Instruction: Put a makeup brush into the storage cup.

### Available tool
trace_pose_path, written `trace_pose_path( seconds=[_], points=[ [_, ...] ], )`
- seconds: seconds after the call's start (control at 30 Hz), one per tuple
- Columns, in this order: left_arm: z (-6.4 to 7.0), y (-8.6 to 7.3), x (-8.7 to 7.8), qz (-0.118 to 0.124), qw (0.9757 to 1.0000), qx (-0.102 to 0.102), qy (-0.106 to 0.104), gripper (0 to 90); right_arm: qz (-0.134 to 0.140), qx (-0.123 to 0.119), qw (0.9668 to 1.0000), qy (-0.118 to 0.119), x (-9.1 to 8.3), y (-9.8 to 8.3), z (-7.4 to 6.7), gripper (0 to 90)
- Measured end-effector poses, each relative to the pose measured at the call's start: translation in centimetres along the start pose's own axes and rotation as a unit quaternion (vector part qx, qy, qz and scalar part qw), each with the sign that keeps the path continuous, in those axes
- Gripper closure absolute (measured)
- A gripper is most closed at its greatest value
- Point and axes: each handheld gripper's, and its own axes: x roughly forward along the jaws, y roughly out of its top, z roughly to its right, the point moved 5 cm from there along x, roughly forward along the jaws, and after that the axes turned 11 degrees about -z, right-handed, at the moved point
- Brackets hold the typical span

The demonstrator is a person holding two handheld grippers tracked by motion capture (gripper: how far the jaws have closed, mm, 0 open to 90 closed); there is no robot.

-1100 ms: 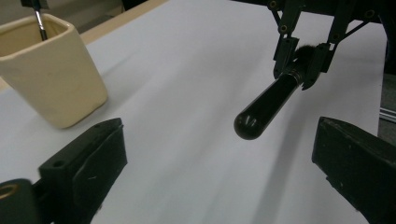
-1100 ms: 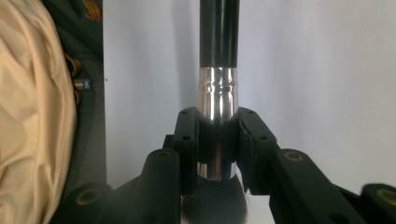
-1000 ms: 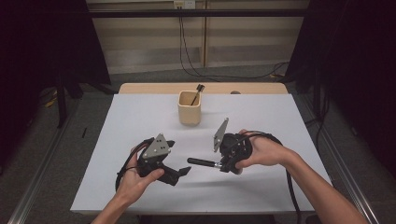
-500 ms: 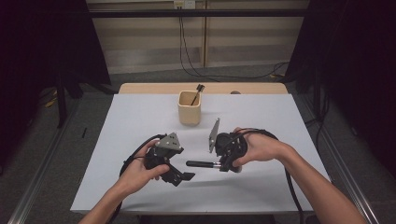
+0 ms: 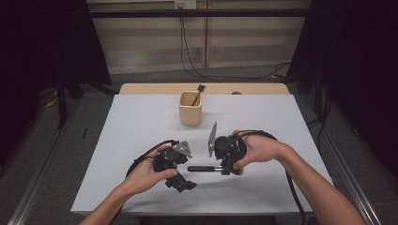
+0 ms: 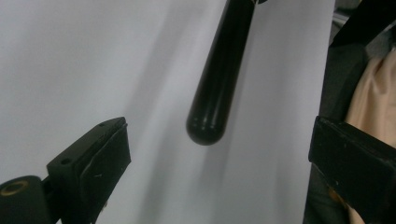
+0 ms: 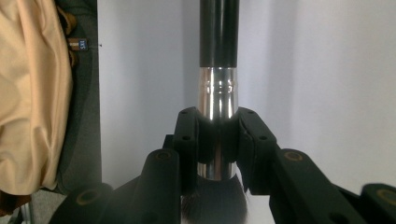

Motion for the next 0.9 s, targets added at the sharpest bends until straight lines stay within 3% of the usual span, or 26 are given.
trace_pose_path(
  seconds=[0.13,0.2,0.27,0.3,0.4,0.5,0.57,0.77,0.9],
  points=[
    [0.2,-0.1,-0.2,-0.005,0.9997,0.025,-0.002,5.5,-0.001,-0.007,1.0000,0.002,0.1,0.2,-0.1,71.4],
    [0.1,-0.1,-0.2,-0.012,0.9996,0.022,0.012,5.2,0.000,-0.007,1.0000,0.001,0.2,0.3,0.0,71.4],
    [0.0,-0.2,-0.3,-0.026,0.9991,0.032,0.011,5.4,0.000,-0.013,0.9999,0.001,0.2,0.3,0.0,71.4],
    [0.0,-0.2,-0.2,-0.024,0.9994,0.025,0.008,5.3,-0.001,-0.013,0.9999,0.001,0.3,0.3,0.0,71.4],
    [-0.1,-0.3,-0.3,-0.030,0.9991,0.031,0.001,6.3,-0.006,-0.019,0.9998,0.000,0.4,0.5,-0.1,71.4],
    [0.2,-0.1,-0.4,-0.026,0.9987,0.042,-0.012,17.7,-0.006,-0.020,0.9998,0.002,0.4,0.5,-0.2,71.4],
    [0.2,0.0,-0.4,-0.030,0.9982,0.051,0.000,23.1,-0.005,-0.020,0.9998,0.000,0.5,0.6,-0.1,71.5],
    [-0.6,0.2,-0.3,-0.025,0.9992,0.028,-0.011,37.9,-0.006,-0.019,0.9998,0.001,0.6,0.8,-0.3,71.4],
    [-0.8,0.4,-0.4,-0.019,0.9991,0.036,-0.004,45.7,-0.002,-0.022,0.9998,-0.001,0.4,0.9,-0.4,71.4]
  ],
)
